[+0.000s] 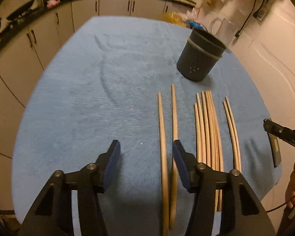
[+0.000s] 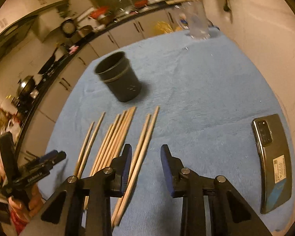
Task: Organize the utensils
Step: 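Grasp one wooden chopstick with the left gripper while the right gripper grasps another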
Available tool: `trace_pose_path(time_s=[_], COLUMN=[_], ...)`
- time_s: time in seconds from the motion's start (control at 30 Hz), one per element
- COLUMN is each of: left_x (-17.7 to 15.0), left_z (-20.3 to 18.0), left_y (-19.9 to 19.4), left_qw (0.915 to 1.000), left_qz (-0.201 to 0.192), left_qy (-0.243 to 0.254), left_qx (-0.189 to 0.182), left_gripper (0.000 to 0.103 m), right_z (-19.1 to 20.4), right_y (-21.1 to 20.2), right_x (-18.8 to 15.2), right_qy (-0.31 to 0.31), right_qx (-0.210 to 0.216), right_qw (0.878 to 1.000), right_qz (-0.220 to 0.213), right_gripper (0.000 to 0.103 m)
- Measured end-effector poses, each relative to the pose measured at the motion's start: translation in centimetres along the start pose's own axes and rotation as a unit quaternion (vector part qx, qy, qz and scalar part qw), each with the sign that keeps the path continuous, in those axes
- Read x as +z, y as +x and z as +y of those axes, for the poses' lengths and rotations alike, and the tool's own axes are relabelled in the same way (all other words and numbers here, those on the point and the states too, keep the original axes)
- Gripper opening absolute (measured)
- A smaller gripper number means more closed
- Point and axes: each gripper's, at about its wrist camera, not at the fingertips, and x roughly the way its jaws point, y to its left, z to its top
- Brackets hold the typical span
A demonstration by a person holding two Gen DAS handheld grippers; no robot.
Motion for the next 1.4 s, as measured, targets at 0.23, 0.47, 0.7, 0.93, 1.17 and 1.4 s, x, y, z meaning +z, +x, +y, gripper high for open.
trace_pose_path(time_s=[0.23,0.47,0.7,0.93,1.17,1.4], left_x=[2.5,3.8,4.3,4.9,5.8,5.5], left_z=[-0.5,-1.5,-2.0,-1.7,-1.5,-1.1], left_y=[3.0,4.4,5.5,5.9,6.3,6.2], left_qw=[0.9994,0.9984,0.9972,0.9964,0.9960,0.9977], left_qz=[0.033,0.045,0.048,0.047,0.050,0.037], left_qy=[0.007,0.033,0.046,0.048,0.047,0.030], left_qx=[-0.006,0.012,0.035,0.051,0.056,0.047], left_gripper=[0.042,0.039,0.026,0.012,0.010,0.006], right_z=[-0.6,-0.7,-0.6,0.8,3.0,2.8], right_y=[4.6,7.4,8.6,9.7,10.9,11.2], right_x=[2.3,3.8,4.7,5.4,6.0,6.9], right_qy=[0.034,0.040,0.033,0.013,-0.049,-0.041], right_qx=[-0.004,-0.024,-0.046,-0.059,-0.124,-0.115], right_qw=[0.998,0.996,0.995,0.994,0.985,0.988], right_qz=[0.050,0.076,0.087,0.095,0.107,0.093], right_gripper=[0.024,0.024,0.024,0.024,0.013,0.006])
